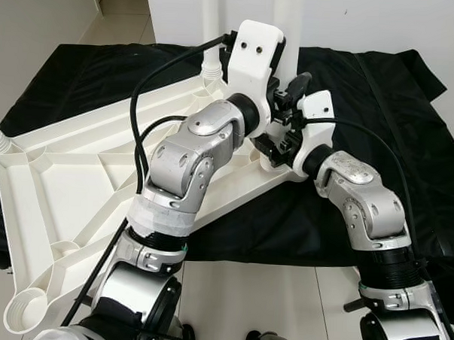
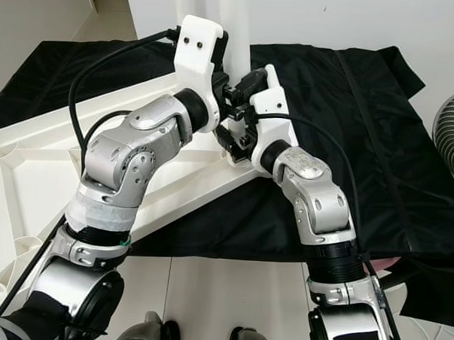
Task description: Building children table
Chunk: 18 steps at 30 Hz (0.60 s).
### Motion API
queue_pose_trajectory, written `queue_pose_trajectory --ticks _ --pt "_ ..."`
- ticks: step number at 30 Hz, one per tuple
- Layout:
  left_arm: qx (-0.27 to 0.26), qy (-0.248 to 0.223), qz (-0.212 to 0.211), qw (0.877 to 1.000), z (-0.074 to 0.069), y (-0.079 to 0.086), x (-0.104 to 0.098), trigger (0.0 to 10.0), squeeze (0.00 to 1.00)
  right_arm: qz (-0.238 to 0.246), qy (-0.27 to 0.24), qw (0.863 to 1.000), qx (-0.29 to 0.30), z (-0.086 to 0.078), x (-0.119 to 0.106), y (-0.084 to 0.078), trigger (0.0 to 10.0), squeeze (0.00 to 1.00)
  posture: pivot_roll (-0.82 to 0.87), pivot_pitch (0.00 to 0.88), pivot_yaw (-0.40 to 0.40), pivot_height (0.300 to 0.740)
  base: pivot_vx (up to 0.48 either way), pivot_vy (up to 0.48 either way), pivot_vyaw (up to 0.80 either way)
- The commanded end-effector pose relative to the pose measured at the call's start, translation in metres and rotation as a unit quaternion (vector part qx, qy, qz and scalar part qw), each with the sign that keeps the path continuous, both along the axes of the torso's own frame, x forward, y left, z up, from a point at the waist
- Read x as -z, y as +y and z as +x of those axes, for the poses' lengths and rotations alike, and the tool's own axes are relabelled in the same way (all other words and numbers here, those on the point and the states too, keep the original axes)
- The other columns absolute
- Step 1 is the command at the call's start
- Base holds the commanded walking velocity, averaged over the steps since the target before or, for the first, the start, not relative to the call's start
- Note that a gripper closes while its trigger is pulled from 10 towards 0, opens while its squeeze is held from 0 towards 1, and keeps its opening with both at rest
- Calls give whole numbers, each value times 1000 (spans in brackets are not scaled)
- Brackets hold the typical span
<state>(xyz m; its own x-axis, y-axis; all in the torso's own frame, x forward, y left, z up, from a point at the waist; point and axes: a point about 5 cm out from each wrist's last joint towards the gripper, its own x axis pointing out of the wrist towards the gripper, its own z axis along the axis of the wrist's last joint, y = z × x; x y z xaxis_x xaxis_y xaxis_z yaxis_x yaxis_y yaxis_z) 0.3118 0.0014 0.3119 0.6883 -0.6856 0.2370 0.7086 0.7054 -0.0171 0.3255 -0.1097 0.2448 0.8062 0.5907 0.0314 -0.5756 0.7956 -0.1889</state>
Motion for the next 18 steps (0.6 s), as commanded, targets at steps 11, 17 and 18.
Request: queue_pose_trajectory --ticks 11,17,18 --pt "64 -2 28 998 -16 -28 6 10000 0 -4 -24 999 -40 -6 -11 17 0 0 -109 89 31 740 0 0 0" --pt "80 13 -5 997 -16 -25 2 10000 1000 -4 -19 999 -33 -5 -9 16 824 0 -108 91 34 740 0 0 0" --pt "84 16 -15 996 -17 -24 1 10000 1000 -3 -18 999 -29 -5 -9 15 5647 0 -108 91 34 740 0 0 0"
